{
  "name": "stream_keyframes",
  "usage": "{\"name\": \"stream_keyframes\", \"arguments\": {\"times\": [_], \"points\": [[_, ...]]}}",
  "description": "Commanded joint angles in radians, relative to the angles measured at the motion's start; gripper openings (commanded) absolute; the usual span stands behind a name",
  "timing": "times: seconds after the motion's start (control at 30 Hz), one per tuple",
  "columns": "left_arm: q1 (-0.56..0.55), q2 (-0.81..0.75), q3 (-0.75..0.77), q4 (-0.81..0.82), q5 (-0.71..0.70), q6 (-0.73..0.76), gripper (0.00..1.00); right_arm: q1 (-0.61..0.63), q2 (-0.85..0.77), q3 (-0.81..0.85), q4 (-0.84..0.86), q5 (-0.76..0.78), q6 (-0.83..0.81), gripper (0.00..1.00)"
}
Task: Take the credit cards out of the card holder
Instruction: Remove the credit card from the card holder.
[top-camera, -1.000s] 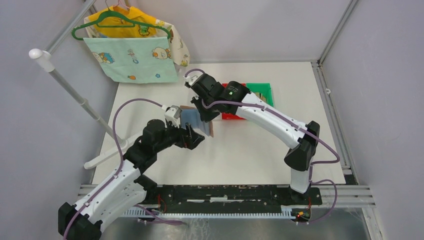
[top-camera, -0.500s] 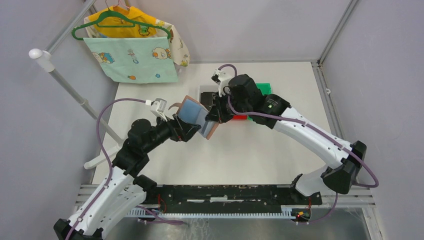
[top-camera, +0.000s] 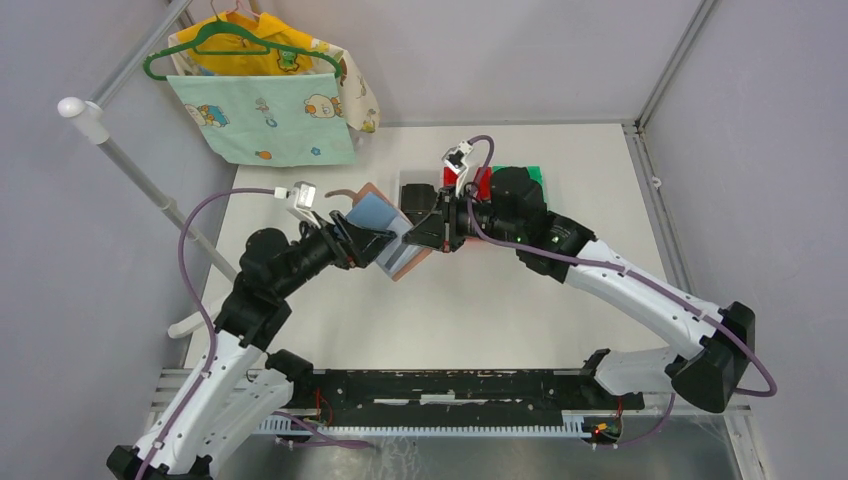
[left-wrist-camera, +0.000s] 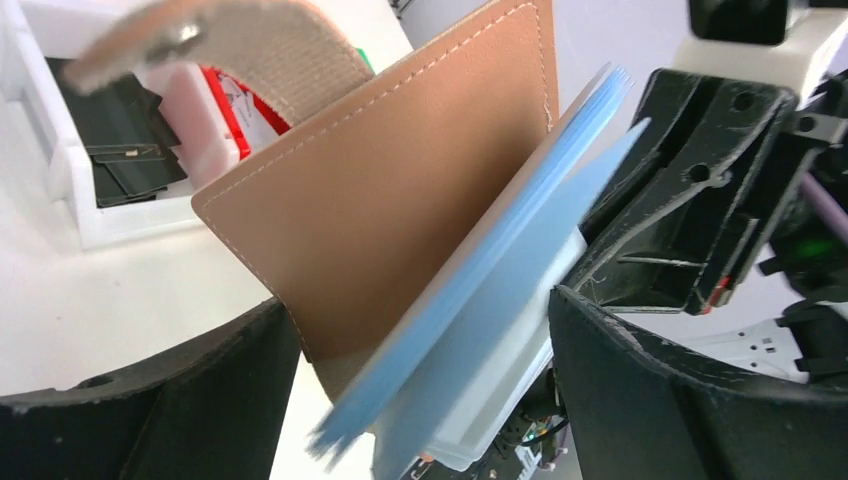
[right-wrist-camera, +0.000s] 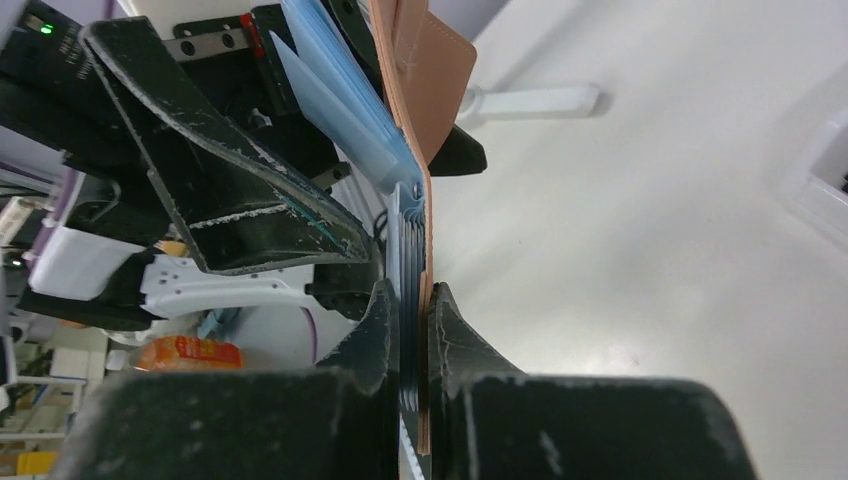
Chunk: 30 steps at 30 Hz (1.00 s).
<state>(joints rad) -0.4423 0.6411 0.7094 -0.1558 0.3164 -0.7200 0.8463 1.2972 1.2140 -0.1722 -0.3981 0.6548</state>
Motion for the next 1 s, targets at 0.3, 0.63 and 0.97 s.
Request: {"name": "stream_keyframes", "arguments": {"times": [0.3,0.63,0.97], "points": [[0.04,-0.012,0.099,0.078,0.075,-0.064,0.76,-0.037,-0.137,-0.189,0.469,-0.108,0.205,0.0],[0.061,-0.017,0.104,0.064,0.093,-0.125,0.89,-0.055,-0.181,-0.268,0.61,-0.103,0.27,0.0],[0.069,-0.013,0.105,0.112,0.137,-0.168,0.78,-0.058,-0.161,-0.29,0.666,-0.132,0.31,0.0]]}}
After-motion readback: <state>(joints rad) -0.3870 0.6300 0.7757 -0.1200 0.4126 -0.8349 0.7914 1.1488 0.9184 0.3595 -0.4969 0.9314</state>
